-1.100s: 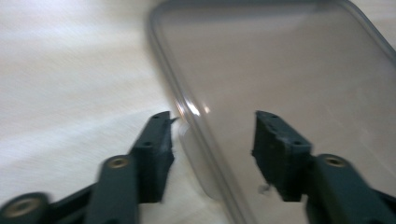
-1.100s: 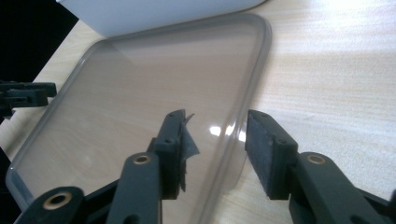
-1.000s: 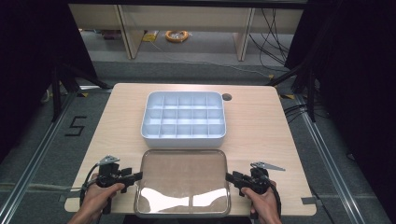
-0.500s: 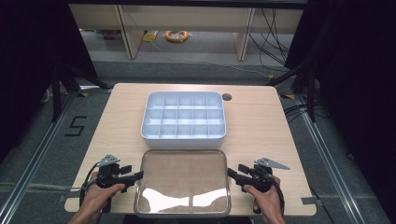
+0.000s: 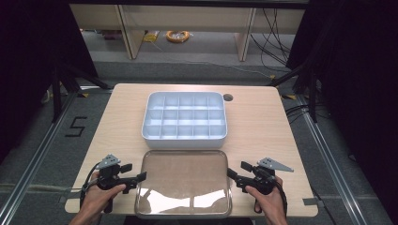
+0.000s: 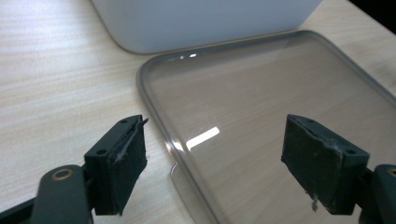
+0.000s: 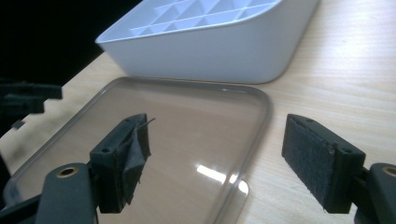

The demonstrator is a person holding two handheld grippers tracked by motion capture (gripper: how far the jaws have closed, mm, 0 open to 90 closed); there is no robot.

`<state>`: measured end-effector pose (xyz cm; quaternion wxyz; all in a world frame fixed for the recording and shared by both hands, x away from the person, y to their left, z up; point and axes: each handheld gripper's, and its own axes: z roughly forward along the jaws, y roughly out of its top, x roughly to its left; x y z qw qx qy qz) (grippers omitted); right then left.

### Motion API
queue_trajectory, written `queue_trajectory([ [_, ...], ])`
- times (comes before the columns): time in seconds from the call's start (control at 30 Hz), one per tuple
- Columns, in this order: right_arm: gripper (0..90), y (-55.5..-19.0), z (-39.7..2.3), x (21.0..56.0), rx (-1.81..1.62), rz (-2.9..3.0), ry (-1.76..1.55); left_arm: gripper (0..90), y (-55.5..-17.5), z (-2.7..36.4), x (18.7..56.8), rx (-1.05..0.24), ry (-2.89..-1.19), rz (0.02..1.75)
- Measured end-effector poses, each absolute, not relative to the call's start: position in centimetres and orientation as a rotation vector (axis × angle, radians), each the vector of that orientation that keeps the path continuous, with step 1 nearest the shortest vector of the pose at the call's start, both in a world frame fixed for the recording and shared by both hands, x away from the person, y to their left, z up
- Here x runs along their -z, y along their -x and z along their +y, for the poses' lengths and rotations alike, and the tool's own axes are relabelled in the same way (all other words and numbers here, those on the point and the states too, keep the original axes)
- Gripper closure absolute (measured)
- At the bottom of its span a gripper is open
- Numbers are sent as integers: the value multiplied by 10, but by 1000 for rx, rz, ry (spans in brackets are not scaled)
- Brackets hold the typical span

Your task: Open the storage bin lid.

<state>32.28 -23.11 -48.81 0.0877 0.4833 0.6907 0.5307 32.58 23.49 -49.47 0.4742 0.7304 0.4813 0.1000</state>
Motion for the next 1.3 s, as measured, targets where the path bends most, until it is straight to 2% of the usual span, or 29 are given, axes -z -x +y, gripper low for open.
queue_trajectory([
  [0.3,212,-313,-226,483,-1568,2114,-1298,176,-322,233,495,-198,-1795,1142],
  [0.53,201,-302,-223,483,-1558,2133,-1310,157,-312,232,494,-180,-1814,1102],
  [0.67,160,-294,-222,482,-1571,2142,-1340,149,-305,231,493,-186,-1820,1090],
  [0.93,158,-288,-221,486,-1529,2195,-1200,149,-295,227,494,-210,-1833,1078],
  [1.3,159,-271,-217,490,-1509,2249,-1203,149,-278,223,496,-205,-1864,1061],
])
